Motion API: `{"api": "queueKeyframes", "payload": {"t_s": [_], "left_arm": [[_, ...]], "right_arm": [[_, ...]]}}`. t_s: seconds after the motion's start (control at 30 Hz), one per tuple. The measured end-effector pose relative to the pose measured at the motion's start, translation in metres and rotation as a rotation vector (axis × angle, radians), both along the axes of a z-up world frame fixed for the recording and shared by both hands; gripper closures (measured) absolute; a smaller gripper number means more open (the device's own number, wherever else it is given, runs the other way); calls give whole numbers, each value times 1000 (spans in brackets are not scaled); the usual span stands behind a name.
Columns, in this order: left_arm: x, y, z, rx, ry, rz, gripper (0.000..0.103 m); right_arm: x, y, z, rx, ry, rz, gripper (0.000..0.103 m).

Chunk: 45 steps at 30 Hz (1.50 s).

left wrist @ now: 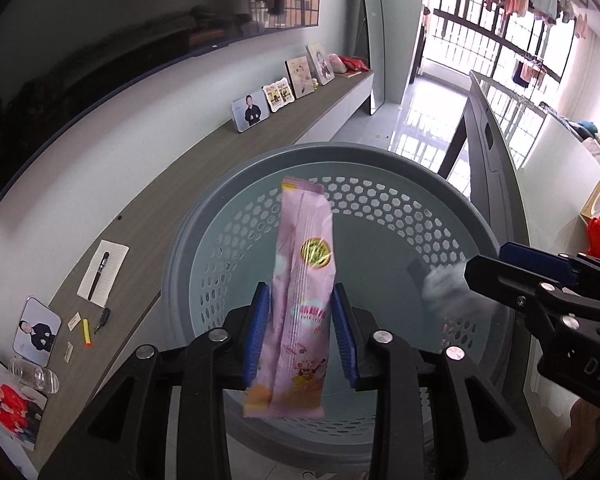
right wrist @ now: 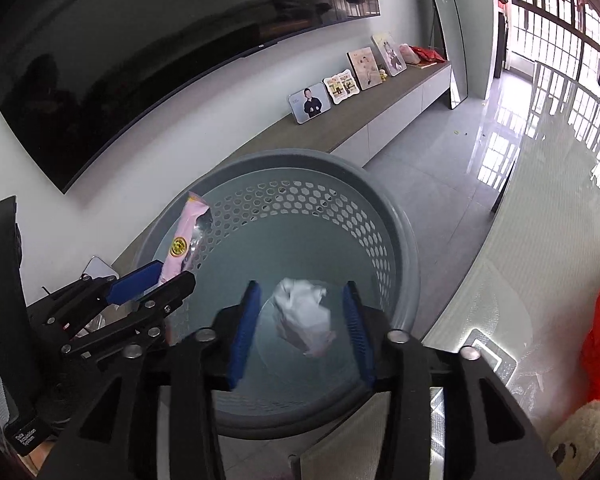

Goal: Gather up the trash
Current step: 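Carry both items over the basket and open both grippers to drop them, then move both open grippers back toward the remaining items on the table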

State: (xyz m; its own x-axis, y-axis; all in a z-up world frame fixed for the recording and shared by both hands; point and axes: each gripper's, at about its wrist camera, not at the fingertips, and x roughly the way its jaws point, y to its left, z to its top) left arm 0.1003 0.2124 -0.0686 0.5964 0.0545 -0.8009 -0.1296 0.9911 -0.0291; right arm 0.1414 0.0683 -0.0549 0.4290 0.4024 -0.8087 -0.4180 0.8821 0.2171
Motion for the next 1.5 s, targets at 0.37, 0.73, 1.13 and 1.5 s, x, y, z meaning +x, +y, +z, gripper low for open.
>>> {"api": "queueKeyframes", "payload": {"t_s": [0.37, 0.73, 1.13, 1.5], "left_arm": [[-5, 1, 8, 27, -22, 31, 39], [-10, 3, 17, 45, -40, 60, 20], [-15, 6, 27, 66, -60, 84, 10], [-26, 2, 41, 88, -93, 91, 8]], "right_arm": [[-2, -9, 5, 22, -16, -19, 51], [-3, -16, 5, 37, -25, -35, 48], [-5, -22, 9, 49, -46, -53, 46], [-16, -30, 20, 56, -80, -73, 44]]}}
